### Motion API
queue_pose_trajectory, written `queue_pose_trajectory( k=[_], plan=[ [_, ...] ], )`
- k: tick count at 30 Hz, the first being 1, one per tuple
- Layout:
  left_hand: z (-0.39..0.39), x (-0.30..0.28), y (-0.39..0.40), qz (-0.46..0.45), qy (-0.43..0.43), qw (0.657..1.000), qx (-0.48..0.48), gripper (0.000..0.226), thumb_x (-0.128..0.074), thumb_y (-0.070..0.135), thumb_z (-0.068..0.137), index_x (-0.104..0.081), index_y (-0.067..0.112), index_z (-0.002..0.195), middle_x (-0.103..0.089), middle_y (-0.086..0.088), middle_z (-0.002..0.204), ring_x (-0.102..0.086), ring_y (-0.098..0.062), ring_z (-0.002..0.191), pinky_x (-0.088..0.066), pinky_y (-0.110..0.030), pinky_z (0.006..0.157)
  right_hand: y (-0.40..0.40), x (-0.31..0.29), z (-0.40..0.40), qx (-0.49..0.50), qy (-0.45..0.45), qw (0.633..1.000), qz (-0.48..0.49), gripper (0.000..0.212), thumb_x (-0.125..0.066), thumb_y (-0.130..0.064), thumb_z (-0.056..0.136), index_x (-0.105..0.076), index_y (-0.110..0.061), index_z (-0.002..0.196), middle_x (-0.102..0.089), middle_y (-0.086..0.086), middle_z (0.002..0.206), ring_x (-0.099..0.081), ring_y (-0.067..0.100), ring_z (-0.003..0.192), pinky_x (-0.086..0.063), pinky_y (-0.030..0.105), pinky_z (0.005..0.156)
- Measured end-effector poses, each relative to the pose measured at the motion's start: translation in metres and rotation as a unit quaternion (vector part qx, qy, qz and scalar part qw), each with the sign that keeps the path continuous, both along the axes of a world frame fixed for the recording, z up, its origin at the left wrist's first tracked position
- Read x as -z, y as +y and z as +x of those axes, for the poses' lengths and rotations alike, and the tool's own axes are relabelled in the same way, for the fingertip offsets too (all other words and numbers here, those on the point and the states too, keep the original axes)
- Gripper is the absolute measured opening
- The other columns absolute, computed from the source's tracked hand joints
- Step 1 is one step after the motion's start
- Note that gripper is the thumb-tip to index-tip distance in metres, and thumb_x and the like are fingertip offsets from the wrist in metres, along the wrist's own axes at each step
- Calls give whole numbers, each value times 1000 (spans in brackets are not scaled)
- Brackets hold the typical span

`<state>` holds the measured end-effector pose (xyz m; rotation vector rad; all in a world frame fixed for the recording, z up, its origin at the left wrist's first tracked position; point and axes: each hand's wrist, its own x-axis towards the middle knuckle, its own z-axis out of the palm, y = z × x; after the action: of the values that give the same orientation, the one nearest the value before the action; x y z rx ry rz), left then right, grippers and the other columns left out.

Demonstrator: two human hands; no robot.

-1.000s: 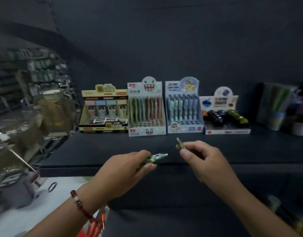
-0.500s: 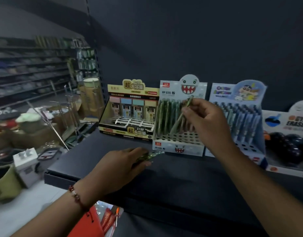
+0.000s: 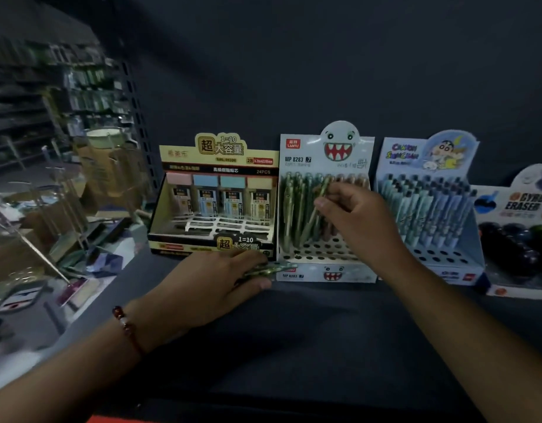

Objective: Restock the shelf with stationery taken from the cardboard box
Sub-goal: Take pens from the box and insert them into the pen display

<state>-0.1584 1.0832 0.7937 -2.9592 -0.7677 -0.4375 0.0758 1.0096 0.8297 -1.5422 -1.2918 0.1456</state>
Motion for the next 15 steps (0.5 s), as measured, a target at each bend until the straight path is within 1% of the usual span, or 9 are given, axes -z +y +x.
queue_pose_trajectory(
  k=[2,5,7,8,10,11,13,15],
  plan=[
    [1,-1,7,-3,-4,1000,21,69,-14,74,88,-40,37,140,-62,8,128,-65,-19,100,-52,-33,78,1,0,-5,13,-2,1000,2,44,-64,-29,93,-58,-12,133,-57,-14,102,-55,-4,91,-40,8,79],
    [2,1,14,-22,-31,999,36,68,-17,73,87,-45,36,137,-66,8,119,-65,-17,94,-45,-28,71,2,0,-10,32,6,999,9,44,-64,-29,93,-58,-13,134,-60,-12,107,-58,1,96,-42,9,80],
    [-1,3,18,-36,-46,997,49,66,-16,74,88,-47,36,133,-65,10,119,-66,-14,94,-48,-28,72,4,2,-12,46,7,999,13,42,-65,-29,93,-59,-15,132,-64,-8,112,-61,2,98,-47,14,84],
    [-3,5,20,-42,-49,996,56,67,-15,75,89,-47,36,132,-64,12,121,-66,-13,94,-51,-29,74,5,4,-14,50,11,999,16,41,-65,-30,92,-60,-16,131,-65,-9,112,-61,-2,98,-48,13,84],
    [-7,7,23,-54,-48,995,63,68,-12,78,87,-44,39,132,-62,14,125,-65,-11,95,-51,-28,77,7,10,-15,54,29,998,25,38,-65,-30,92,-63,-17,127,-65,-12,109,-58,-11,95,-46,3,76],
    [-8,7,25,-59,-47,995,64,68,-10,79,86,-42,41,132,-62,15,124,-65,-9,93,-51,-27,76,7,12,-14,57,36,997,30,36,-66,-30,91,-65,-17,125,-66,-12,105,-59,-12,92,-45,1,72],
    [-9,6,26,-67,-55,994,73,66,-11,80,85,-42,43,130,-61,18,121,-63,-5,90,-48,-24,74,8,16,-13,63,47,996,38,32,-65,-28,91,-67,-13,119,-68,-12,96,-63,-8,84,-46,4,67],
    [-8,5,24,-67,-63,992,84,62,-15,78,88,-46,42,128,-61,19,121,-62,-2,87,-44,-19,69,7,19,-13,63,40,996,40,30,-66,-27,91,-68,-12,117,-68,-14,93,-64,-6,83,-48,7,69]
  ],
)
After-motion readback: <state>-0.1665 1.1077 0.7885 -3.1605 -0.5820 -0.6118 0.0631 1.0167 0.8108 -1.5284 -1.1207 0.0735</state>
